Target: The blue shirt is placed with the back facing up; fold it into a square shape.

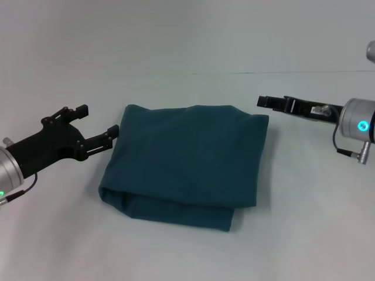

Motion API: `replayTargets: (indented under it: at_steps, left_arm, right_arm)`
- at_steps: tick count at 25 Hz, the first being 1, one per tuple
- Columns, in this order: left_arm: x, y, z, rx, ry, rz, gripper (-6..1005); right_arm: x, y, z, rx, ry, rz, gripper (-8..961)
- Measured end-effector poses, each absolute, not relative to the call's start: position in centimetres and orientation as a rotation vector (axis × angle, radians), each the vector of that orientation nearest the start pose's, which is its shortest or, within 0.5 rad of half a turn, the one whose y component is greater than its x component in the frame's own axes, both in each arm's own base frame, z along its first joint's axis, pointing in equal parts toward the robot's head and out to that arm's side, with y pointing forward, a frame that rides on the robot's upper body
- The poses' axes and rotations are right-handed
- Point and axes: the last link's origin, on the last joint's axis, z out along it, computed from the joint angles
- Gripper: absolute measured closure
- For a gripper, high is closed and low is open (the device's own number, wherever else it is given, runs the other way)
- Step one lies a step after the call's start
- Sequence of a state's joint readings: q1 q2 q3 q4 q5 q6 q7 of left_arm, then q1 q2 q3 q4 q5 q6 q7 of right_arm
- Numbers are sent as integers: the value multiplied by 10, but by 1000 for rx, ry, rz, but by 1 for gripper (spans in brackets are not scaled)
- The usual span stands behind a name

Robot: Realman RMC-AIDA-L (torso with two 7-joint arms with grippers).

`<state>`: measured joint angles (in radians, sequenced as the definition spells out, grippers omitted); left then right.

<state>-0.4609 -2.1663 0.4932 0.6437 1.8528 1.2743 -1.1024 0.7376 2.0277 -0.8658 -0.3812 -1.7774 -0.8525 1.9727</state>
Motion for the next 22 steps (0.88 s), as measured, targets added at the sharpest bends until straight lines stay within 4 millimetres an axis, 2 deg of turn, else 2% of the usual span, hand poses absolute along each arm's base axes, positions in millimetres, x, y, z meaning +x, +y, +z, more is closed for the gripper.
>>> replayTargets:
  at_steps: [4,11,18,22]
  left_arm:
    - [-301,343,7,-2241,-579,-676,83]
    - [-305,340,10,-2215,-596,-693,83]
    - [-312,332,18,-2176,-623,-720,83]
    - [-315,326,21,-2158,-631,-741,83]
  right_arm:
    - [257,427,-13,-2107,1415,686,397]
    - [242,418,-18,-2249,1349,714,429]
    - [226,405,-51,-2420,1204,635,460]
    - [221,399,-64,-2497,1147,575,629]
